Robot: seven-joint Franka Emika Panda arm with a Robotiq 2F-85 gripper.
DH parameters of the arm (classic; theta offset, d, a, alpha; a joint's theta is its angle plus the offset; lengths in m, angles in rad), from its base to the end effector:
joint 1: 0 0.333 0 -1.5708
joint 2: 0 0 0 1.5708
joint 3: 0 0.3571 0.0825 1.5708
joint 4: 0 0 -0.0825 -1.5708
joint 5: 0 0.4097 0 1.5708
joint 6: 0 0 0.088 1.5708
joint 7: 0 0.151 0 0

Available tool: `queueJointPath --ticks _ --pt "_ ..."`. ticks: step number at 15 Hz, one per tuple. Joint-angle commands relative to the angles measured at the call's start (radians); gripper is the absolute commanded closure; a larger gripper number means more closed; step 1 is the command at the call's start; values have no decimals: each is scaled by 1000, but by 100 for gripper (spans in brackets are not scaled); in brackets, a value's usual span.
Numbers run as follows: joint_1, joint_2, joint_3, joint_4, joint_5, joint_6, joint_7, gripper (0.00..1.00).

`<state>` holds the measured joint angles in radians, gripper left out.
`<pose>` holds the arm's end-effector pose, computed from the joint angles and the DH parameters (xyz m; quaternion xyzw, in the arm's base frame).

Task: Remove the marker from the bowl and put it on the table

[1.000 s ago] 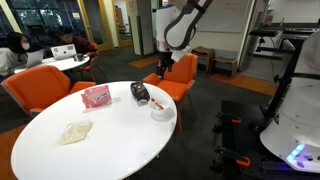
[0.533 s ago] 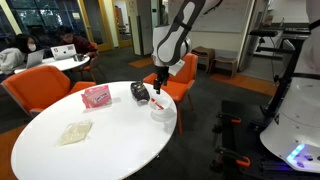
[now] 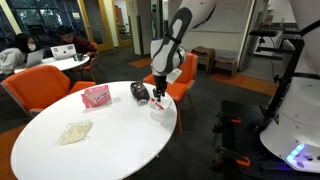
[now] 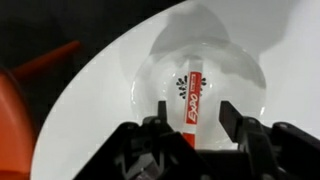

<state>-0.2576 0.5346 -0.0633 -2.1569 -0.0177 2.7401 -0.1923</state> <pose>0.5698 -0.1907 0.1193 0.9982 -0.0514 0.0189 0.0253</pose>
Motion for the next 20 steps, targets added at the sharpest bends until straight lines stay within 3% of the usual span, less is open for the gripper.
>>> queueJointPath --ticks 1,6,10,16,20 --pt "-26 58 26 63 21 -21 -42 41" --pt "-24 123 32 122 11 -32 -35 37" --pt "-23 153 29 154 6 -36 -33 41" --pt "-27 169 34 177 5 -38 -41 98" --pt "-31 167 40 179 4 -39 -61 95"
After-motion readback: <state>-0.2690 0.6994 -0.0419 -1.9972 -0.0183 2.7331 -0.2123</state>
